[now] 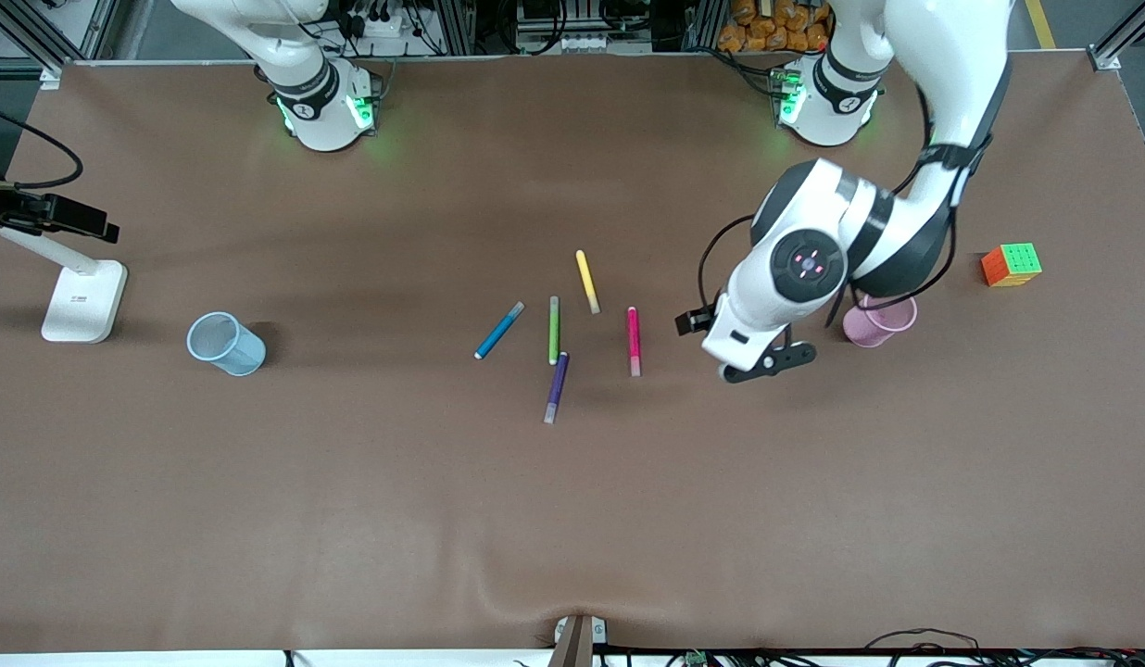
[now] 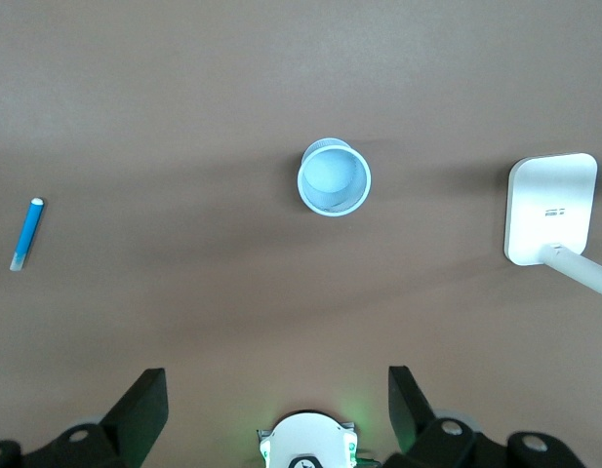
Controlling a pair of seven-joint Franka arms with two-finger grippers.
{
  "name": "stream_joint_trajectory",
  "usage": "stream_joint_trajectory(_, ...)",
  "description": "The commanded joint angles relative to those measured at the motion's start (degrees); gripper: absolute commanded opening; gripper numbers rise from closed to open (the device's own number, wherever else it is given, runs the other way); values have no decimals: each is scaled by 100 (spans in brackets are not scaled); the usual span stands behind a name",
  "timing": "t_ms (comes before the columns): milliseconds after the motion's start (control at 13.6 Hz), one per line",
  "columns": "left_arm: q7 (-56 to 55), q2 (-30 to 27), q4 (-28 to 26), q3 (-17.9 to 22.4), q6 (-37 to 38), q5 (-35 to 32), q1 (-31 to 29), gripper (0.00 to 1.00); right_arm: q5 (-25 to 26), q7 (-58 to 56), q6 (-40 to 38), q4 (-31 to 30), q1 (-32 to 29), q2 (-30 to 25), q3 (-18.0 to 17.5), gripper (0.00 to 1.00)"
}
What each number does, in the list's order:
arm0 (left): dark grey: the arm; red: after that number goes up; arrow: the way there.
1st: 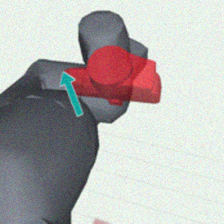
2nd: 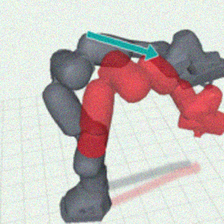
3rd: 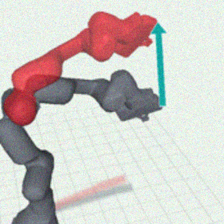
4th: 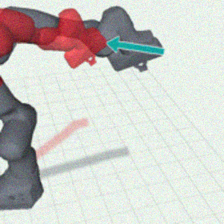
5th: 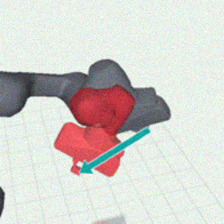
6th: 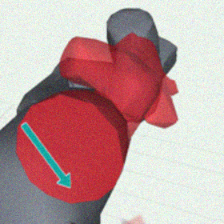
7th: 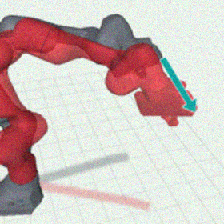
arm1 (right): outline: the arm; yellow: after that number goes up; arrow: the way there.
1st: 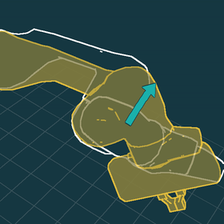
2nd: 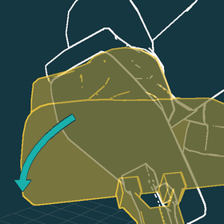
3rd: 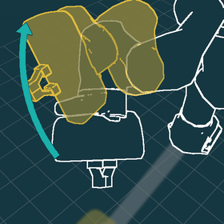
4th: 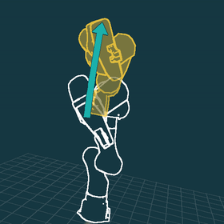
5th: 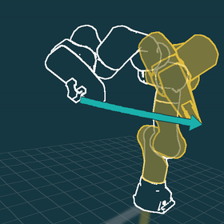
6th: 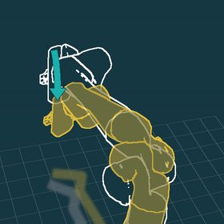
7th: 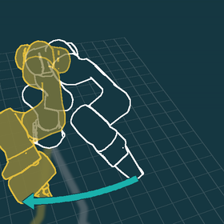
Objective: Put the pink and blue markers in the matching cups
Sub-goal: 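Move the left gripper toward the pink marker in the middle, then grasp the pink marker with the left gripper while the right gripper reaches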
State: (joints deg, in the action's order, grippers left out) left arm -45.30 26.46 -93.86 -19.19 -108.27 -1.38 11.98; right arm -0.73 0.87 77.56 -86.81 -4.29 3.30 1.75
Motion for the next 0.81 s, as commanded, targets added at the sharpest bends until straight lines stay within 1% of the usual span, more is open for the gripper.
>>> stream_joint_trajectory(0, -93, 674, 674, -15, 175, -21, 76, 100, 20, -17, -127, 130, -54, 92, -61, 100)
stream_joint_trajectory(147, -119, 1079, 1008, -6, 158, 102, 277, 100, 20, -26, -171, 112, -63, 101, -61, 100)
stream_joint_trajectory(294, -303, 1430, 1307, 2, 96, 138, 366, 100, 37, -26, -328, 129, -46, 416, -69, 100)
stream_joint_trajectory(441, -330, 1695, 1370, 37, -96, 138, 489, 100, 29, -61, -364, 112, -54, 496, -69, 100)
stream_joint_trajectory(514, -347, 1809, 1379, 38, -245, 138, 498, 100, 20, -70, -399, 138, -37, 731, -69, 100)
stream_joint_trajectory(735, -470, 2038, 1449, 38, -439, 199, 585, 100, 20, -87, -408, 138, -19, 839, -78, 100)
